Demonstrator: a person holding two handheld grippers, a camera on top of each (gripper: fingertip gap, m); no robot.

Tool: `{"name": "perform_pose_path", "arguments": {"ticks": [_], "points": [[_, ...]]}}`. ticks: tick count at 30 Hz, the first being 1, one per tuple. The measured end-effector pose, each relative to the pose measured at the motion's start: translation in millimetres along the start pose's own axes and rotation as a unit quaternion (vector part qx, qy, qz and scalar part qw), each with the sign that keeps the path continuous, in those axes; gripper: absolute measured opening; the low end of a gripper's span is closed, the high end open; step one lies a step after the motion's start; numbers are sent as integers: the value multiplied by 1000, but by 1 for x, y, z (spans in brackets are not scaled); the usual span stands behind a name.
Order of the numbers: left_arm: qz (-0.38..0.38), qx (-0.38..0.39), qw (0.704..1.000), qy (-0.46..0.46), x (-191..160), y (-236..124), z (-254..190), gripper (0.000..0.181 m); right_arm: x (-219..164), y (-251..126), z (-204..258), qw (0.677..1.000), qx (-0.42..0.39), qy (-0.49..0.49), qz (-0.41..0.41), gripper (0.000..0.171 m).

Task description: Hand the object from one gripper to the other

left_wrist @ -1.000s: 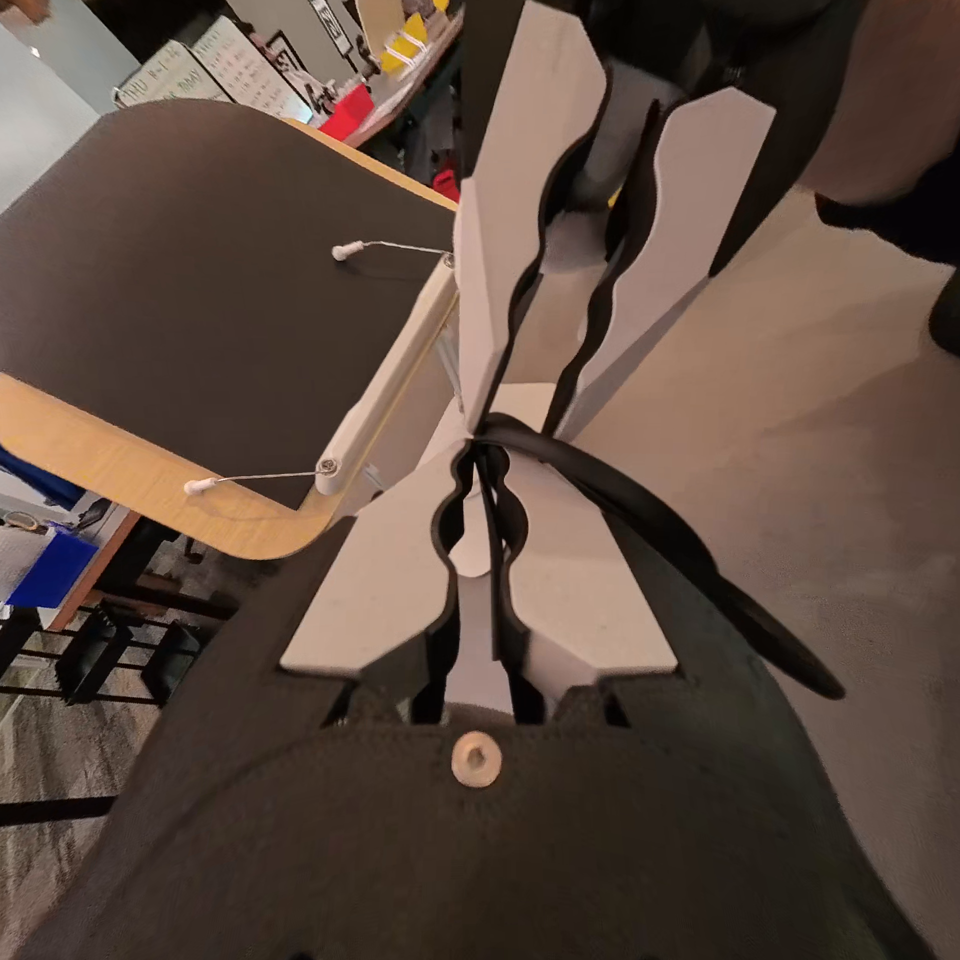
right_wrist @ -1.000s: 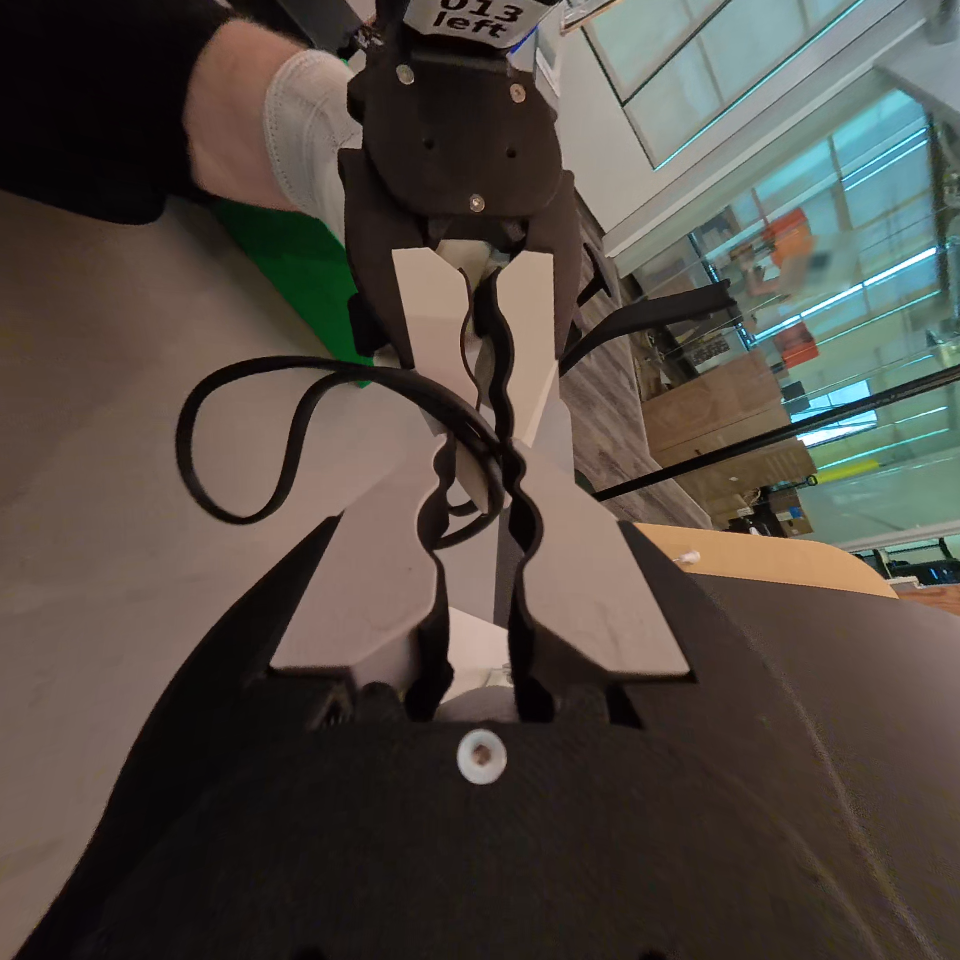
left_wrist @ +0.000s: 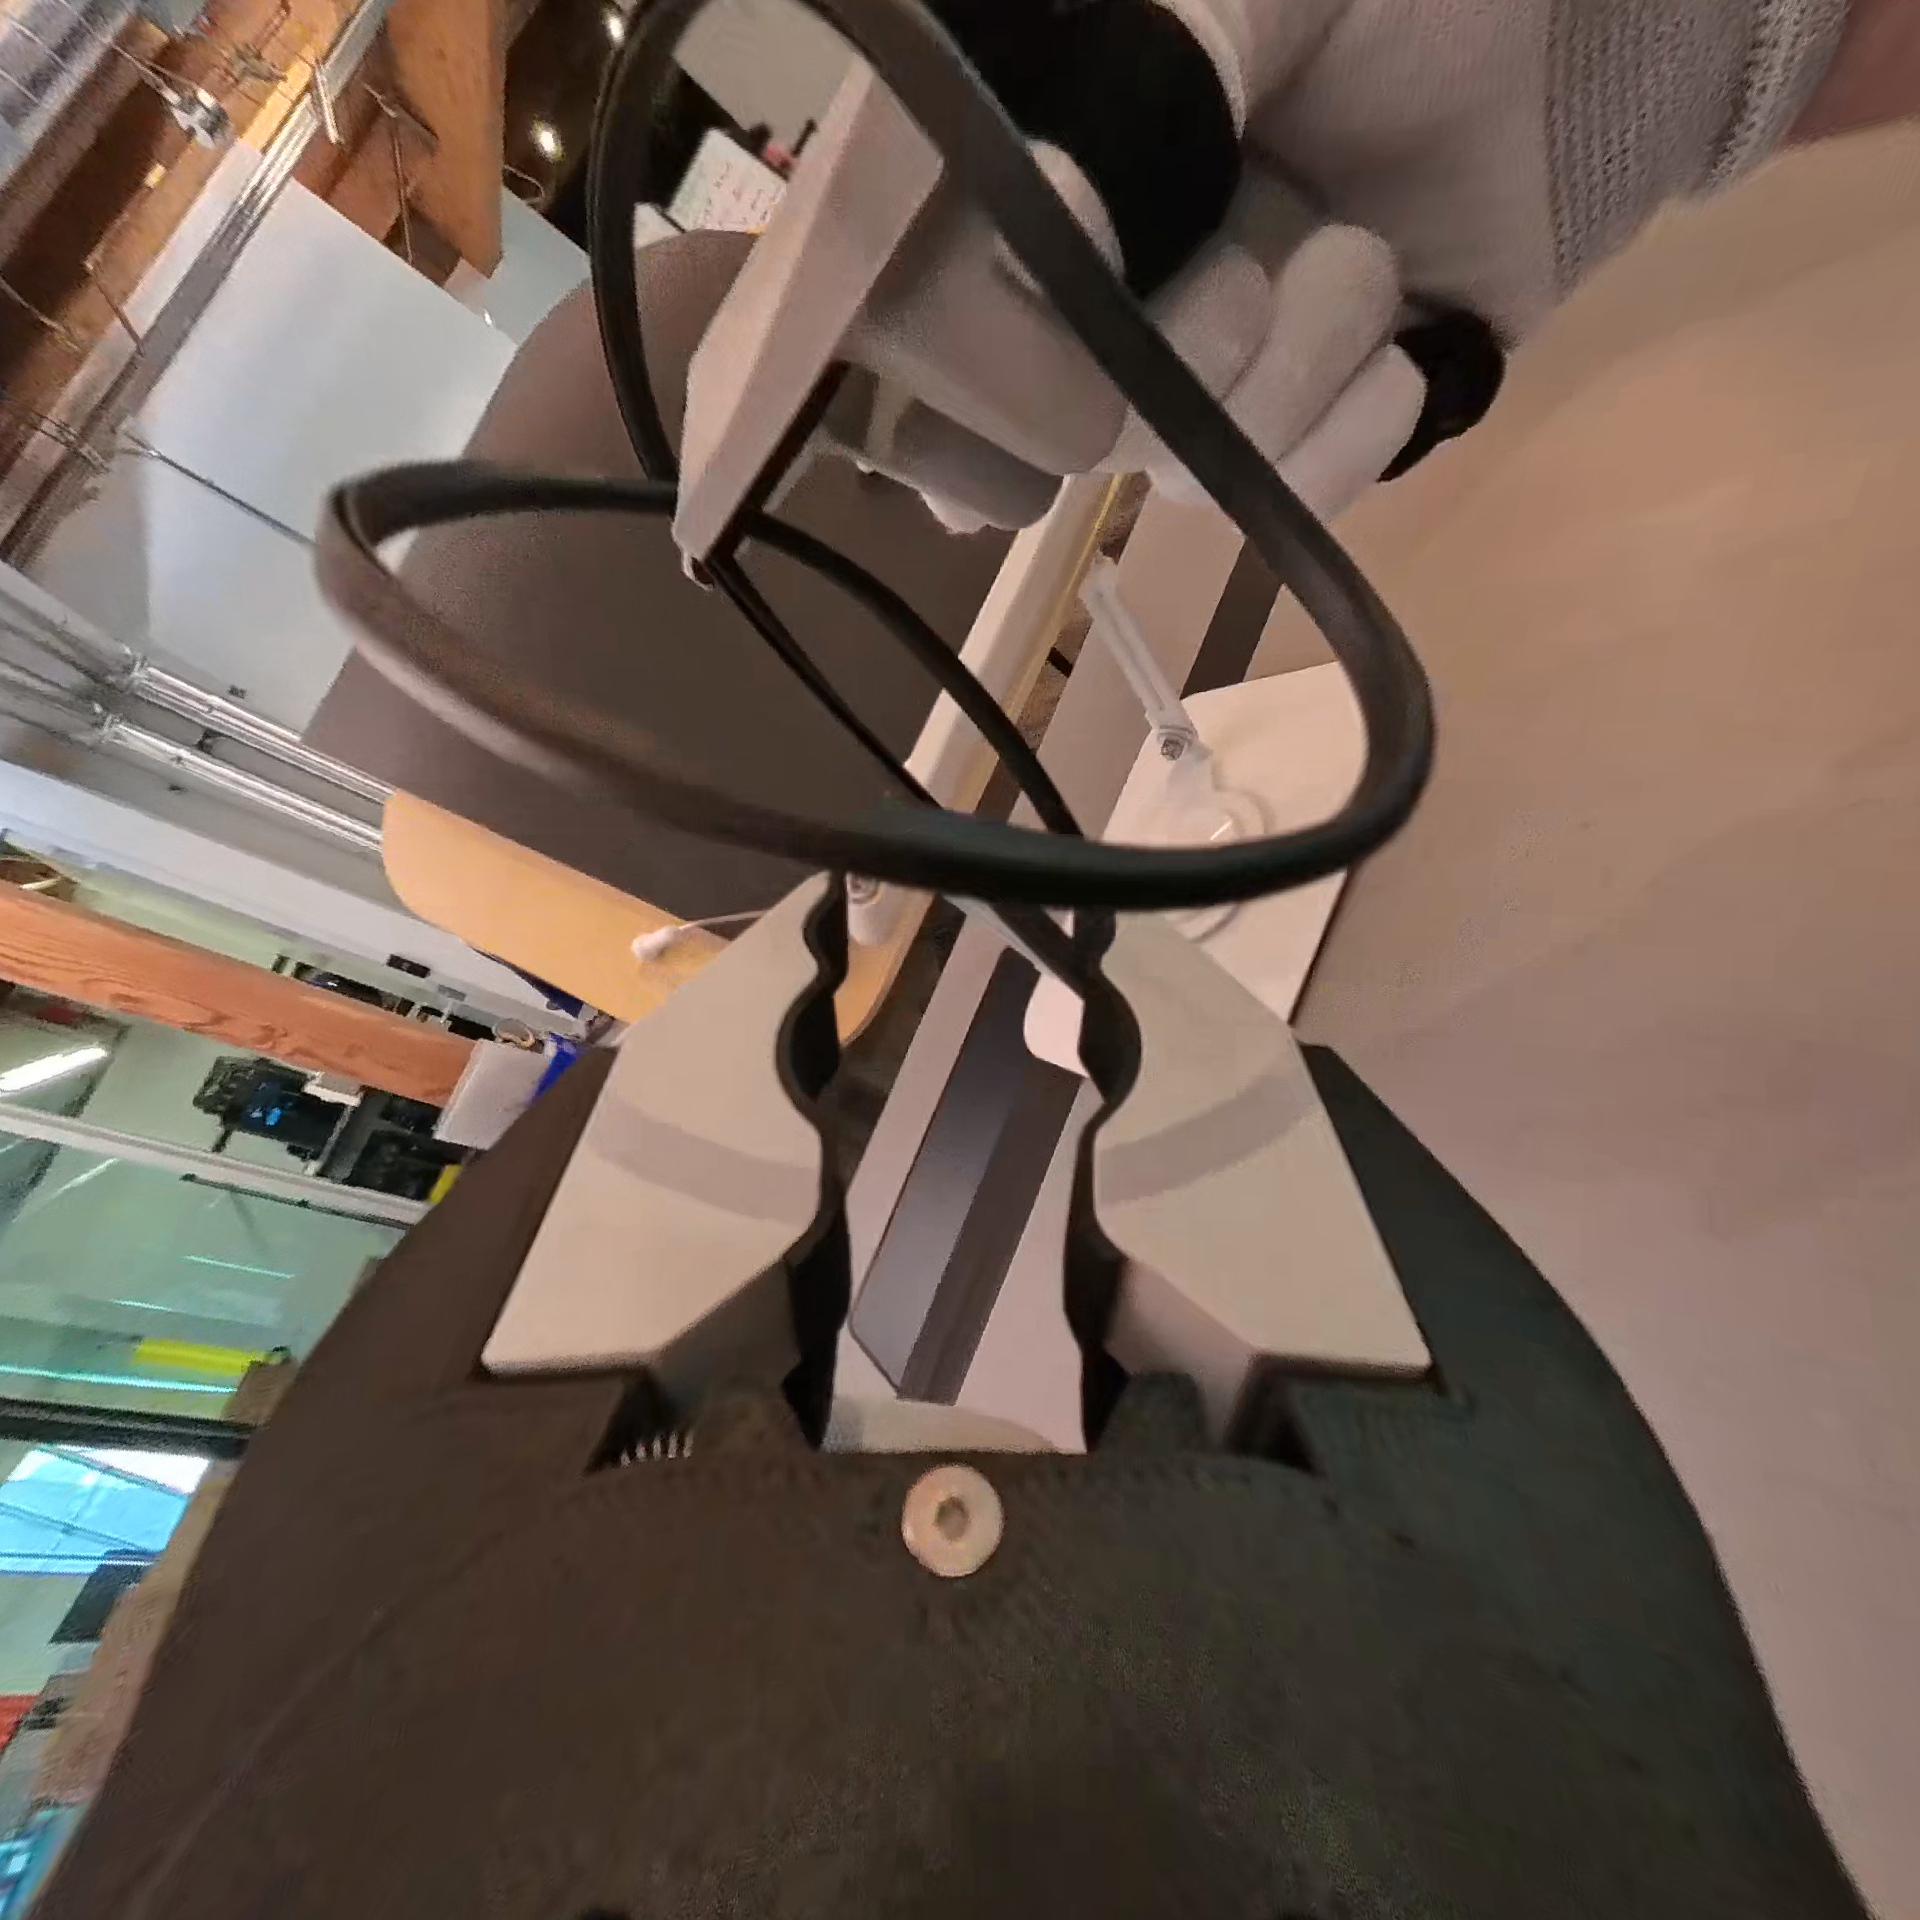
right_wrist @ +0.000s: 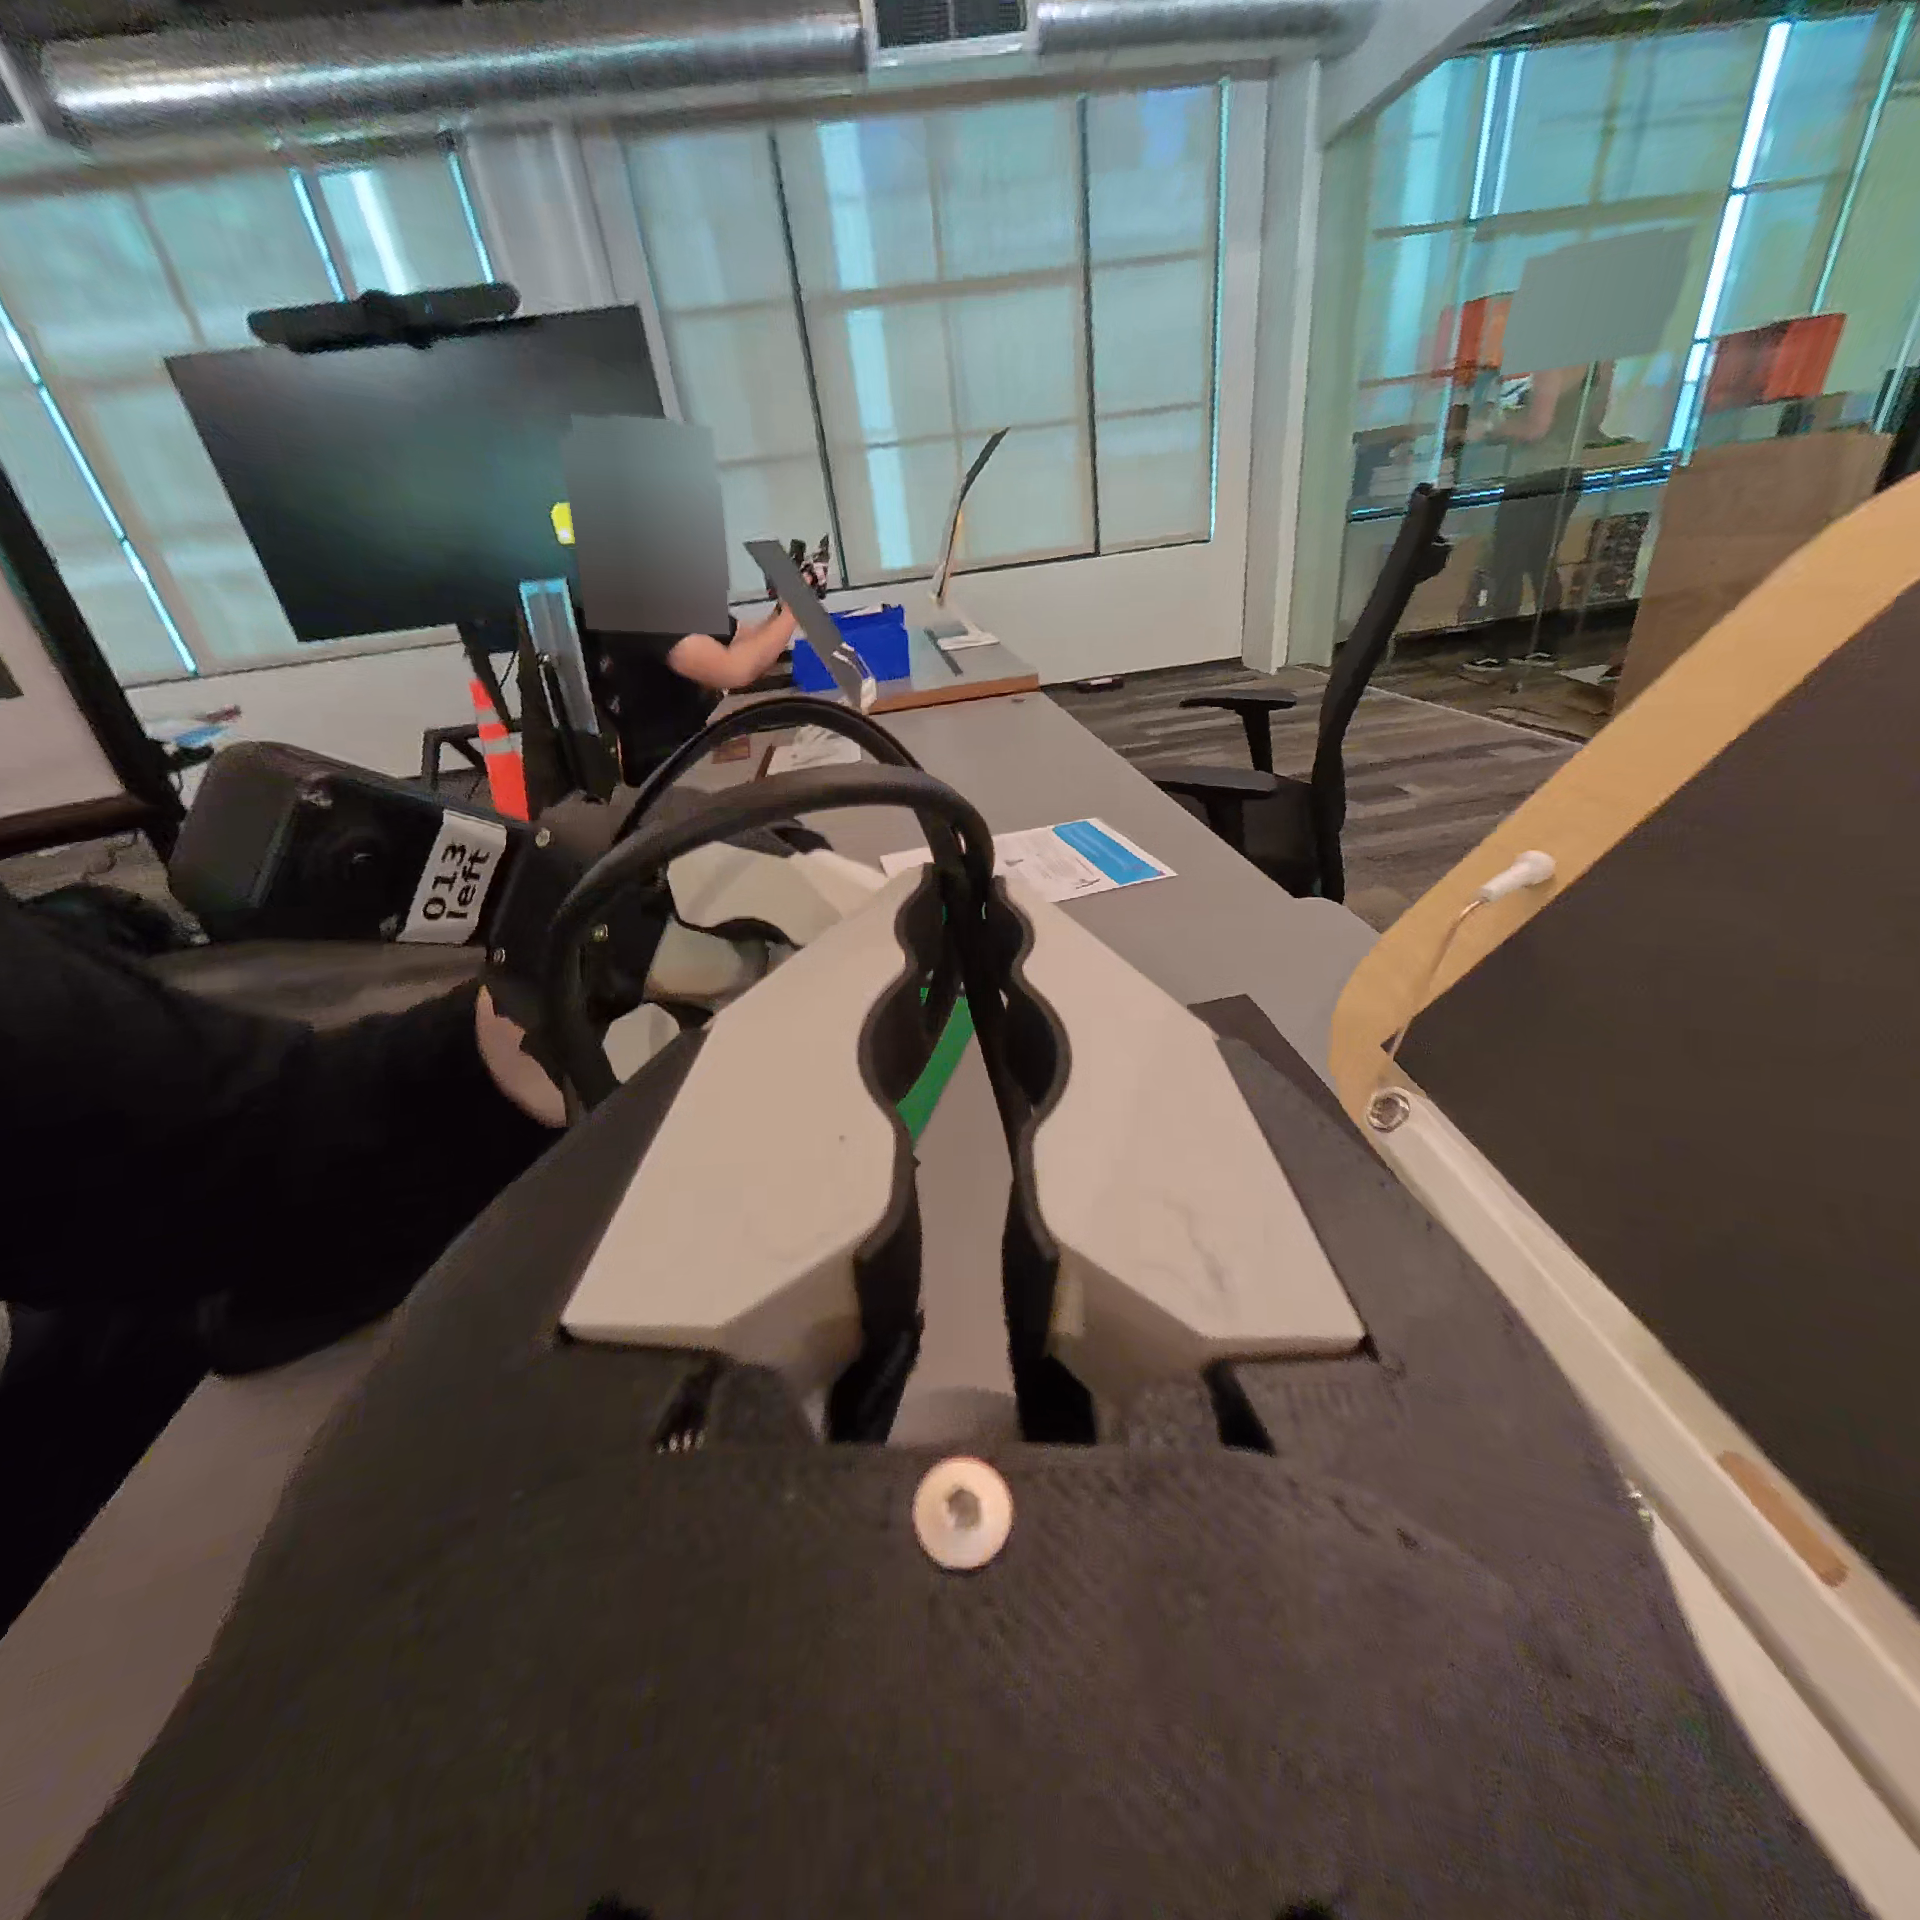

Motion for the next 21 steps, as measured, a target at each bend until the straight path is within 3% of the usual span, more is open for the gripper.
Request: {"name": "perform_pose_path", "arguments": {"ticks": [10, 14, 16, 21], "points": [[-46, -3, 997, -69, -5, -14, 16, 39, 0, 2, -4, 999, -4, 36, -13, 6], [-29, 51, 998, -17, -5, -18, 19, 53, -2, 3, -6, 998, -4, 55, -9, 5], [-58, 78, 995, 24, 6, -21, 15, 57, -5, 5, -8, 998, -8, 59, 2, 5], [-43, 106, 987, 115, 27, -19, 0, 67, -21, 14, -10, 996, -28, 37, 71, 5]]}}
Point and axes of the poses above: each gripper's, where its closed fingertips meet, y out along the fingers, x out of its top, z = x × y across the jaws, the point moved 9 cm from there along -y, back along the fingers, and after that the axes turned 9 degrees about -x, right-handed, at the moved point
